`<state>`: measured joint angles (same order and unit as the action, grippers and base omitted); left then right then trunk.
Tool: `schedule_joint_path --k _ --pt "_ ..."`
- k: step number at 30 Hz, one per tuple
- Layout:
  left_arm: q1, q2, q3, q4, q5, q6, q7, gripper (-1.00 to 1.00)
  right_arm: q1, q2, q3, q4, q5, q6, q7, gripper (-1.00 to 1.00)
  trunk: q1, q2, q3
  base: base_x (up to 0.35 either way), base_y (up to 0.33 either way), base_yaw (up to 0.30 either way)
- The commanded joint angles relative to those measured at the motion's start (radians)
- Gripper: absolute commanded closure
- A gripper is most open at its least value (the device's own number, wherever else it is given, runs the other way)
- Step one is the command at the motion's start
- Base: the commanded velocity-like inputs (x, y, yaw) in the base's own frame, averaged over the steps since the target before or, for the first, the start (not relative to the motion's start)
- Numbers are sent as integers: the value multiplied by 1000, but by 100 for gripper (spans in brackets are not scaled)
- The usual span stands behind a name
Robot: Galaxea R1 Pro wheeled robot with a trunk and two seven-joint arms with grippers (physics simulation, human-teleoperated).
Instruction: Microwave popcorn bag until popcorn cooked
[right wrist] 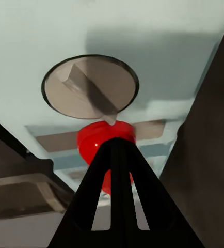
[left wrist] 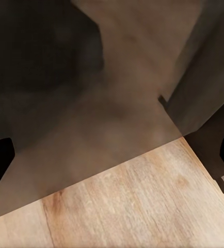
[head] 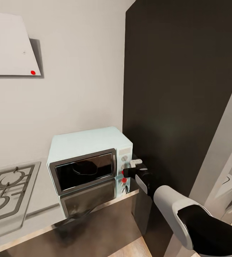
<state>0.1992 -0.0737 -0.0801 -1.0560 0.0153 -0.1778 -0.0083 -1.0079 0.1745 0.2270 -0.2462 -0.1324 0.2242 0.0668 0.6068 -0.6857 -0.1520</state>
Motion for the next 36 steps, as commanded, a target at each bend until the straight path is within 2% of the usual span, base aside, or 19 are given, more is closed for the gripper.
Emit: schedule_joint_path --k 1,10,34,36 --pt "0 0 0 -1 1 -2 -1 -100 1 0 5 -1 -10 4 -1 100 0 -1 -1 0 0 0" --pt "0 0 0 -1 1 -2 -1 -100 9 0 5 -1 -10 3 -1 100 0 -1 -1 92 0 0" --pt "0 0 1 -1 2 -2 -1 -100 10 0 5 -1 -9 2 -1 100 0 -1 -1 2 0 0" --pt "0 0 2 -1 2 -2 -1 -100 24 0 5 -1 -9 -1 -1 100 0 -1 -1 0 0 0"
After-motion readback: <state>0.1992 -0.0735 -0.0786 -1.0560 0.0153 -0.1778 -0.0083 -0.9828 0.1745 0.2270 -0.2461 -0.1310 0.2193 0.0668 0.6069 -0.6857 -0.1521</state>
